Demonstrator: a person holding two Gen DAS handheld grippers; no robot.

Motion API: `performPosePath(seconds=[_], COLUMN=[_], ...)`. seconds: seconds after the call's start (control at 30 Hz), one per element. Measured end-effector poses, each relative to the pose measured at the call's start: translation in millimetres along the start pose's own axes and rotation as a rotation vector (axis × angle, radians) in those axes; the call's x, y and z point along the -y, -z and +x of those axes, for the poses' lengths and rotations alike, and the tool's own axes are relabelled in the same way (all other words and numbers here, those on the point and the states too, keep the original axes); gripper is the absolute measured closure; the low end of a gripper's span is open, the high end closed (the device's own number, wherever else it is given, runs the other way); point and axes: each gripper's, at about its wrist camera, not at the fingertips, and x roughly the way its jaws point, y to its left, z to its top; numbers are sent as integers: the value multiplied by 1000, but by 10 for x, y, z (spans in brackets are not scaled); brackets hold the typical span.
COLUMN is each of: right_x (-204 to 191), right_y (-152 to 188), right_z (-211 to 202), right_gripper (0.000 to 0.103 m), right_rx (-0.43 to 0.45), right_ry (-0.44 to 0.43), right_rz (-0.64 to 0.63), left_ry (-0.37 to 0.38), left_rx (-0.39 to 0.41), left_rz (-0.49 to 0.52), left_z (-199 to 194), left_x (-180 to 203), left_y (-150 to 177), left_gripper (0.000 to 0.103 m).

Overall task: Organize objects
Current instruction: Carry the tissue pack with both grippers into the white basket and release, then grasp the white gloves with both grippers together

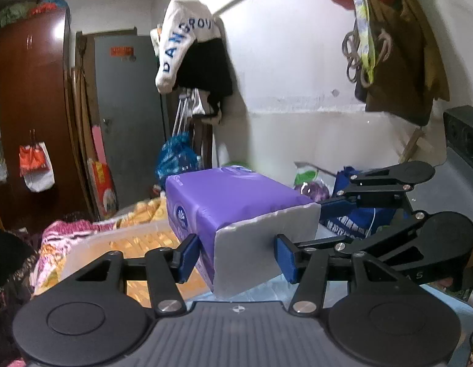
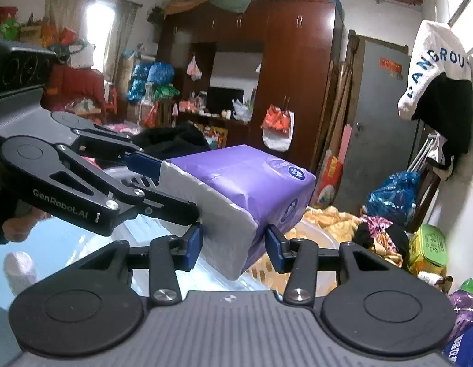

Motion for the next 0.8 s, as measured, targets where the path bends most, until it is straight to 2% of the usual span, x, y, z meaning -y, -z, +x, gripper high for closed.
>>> performPosePath(seconds=[0.13, 0.2, 0.23, 0.27, 0.33, 0.37, 0.47, 0.53, 0.63, 0.7, 0.8], right_x=[9, -38, -69, -97, -115, -115, -151, -187, -221, -276, -409], right_y=[66, 105, 128, 161, 246, 291, 527, 724, 1081, 1341, 1563], right_z=[-118, -198, -276, -375, -614, -734, -1151, -1413, -1719, -1855, -1853], right_gripper=[52, 35, 17, 7, 5, 1, 0, 0, 0, 0, 0], right_rx=[-13, -25, -9, 15, 51, 65, 127, 144, 144, 189, 166], right_ry=[16, 41, 68, 95, 108, 93, 81, 94, 50, 36, 74], right_rz=[-29, -54, -70, -82, -44, -8, 83, 198, 376, 439, 440], left_ry=[-3, -20, -34, -48, -58, -60, -67, -56, -54, -24, 25], left_rx=[-15, -14, 0, 24, 80, 102, 157, 180, 195, 196, 173], left_rz=[-18, 1, 5, 0, -29, -36, -79, -95, -93, -125, -162], left_z=[66, 27, -39, -137, -404, -523, -1012, -1285, -1557, -1608, -1585], left_x=[-15, -15, -20, -38, -75, -66, 59, 249, 589, 751, 936], left_y=[34, 50, 70, 81, 135, 158, 373, 593, 939, 1096, 1338], left_gripper=[44, 39, 33, 30, 18, 18, 15, 13, 13, 13, 13])
